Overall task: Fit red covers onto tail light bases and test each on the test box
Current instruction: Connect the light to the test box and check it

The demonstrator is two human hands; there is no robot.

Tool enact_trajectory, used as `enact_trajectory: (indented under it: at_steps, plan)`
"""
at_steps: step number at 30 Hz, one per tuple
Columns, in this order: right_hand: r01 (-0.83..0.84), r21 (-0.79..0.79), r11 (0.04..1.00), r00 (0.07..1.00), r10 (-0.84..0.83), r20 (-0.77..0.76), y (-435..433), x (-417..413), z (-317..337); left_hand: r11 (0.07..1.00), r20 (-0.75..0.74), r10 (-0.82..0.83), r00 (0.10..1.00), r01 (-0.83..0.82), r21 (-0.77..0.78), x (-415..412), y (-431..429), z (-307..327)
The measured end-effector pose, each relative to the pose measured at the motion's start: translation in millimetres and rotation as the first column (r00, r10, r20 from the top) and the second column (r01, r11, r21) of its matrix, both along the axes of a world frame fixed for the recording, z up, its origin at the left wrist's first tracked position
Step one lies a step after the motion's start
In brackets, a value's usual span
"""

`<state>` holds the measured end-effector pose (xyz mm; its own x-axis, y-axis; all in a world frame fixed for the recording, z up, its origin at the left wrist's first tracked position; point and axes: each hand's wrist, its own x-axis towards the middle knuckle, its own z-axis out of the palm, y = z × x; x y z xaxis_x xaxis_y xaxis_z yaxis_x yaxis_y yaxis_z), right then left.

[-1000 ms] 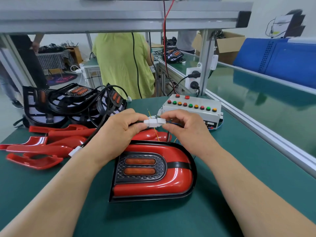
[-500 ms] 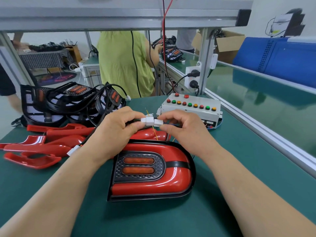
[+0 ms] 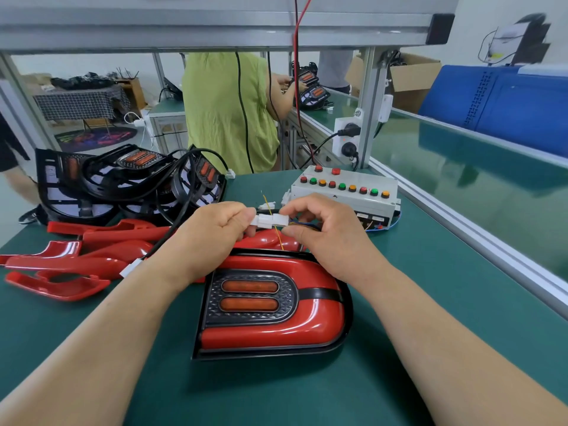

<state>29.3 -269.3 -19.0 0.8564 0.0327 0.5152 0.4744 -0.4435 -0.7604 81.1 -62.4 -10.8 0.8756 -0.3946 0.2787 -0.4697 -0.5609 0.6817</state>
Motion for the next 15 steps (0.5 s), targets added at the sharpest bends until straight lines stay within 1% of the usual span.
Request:
enact_trajectory:
  at_steps: [4,8,15]
  plan:
    - [-0.010,-0.025,1.000,1.000,0.010,-0.029,1.8,-0.1,0.7,1.000,-0.006,0.016,1.000,-0.016,0.000,1.5,0.9,0.2]
    - [0.012,-0.046,0.999,1.000,-0.013,-0.014,2.7,-0.4,0.6,1.000,-0.041,0.018,0.999,-0.017,0.012,0.8,2.0,2.8]
    - [-0.005,-0.035,0.999,1.000,0.005,-0.012,5.9,-0.5,0.6,1.000,-0.076,-0.008,0.997,0.009,0.022,-2.6,-1.6,6.6]
